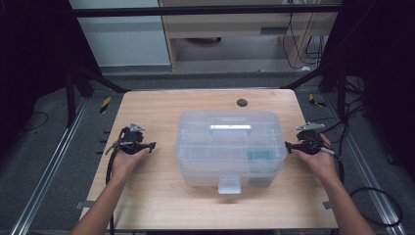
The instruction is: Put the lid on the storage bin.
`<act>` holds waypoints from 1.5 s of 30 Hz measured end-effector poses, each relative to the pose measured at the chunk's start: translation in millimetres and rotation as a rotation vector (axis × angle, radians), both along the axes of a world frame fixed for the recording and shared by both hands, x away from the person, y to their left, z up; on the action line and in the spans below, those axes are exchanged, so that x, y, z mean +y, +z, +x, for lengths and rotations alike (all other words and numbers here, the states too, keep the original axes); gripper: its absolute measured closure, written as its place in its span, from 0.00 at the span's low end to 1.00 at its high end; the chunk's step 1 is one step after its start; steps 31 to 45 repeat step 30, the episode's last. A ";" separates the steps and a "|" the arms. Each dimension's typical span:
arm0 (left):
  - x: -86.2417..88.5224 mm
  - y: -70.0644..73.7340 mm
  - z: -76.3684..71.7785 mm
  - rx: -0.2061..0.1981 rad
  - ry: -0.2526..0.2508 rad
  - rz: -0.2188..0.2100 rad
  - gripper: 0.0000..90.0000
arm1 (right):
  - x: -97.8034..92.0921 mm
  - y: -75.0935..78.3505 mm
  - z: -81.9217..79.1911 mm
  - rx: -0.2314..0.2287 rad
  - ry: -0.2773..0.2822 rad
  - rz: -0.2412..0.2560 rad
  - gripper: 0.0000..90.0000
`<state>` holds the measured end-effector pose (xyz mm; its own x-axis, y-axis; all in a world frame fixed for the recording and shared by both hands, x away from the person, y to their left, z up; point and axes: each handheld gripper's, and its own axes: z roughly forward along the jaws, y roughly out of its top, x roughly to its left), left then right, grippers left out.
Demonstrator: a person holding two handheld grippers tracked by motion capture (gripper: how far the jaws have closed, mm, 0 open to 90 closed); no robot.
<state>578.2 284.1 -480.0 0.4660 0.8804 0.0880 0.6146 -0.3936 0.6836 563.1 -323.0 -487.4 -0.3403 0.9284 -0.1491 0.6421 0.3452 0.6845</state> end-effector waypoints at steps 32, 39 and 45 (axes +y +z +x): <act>-9.1 -26.9 4.4 -0.034 0.051 -0.046 0.00 | 14.9 -24.8 0.3 -0.010 -0.267 0.152 0.00; -9.1 -26.9 4.4 -0.034 0.051 -0.046 0.00 | 14.9 -24.8 0.3 -0.010 -0.267 0.152 0.00; -9.1 -26.9 4.4 -0.034 0.051 -0.046 0.00 | 14.9 -24.8 0.3 -0.010 -0.267 0.152 0.00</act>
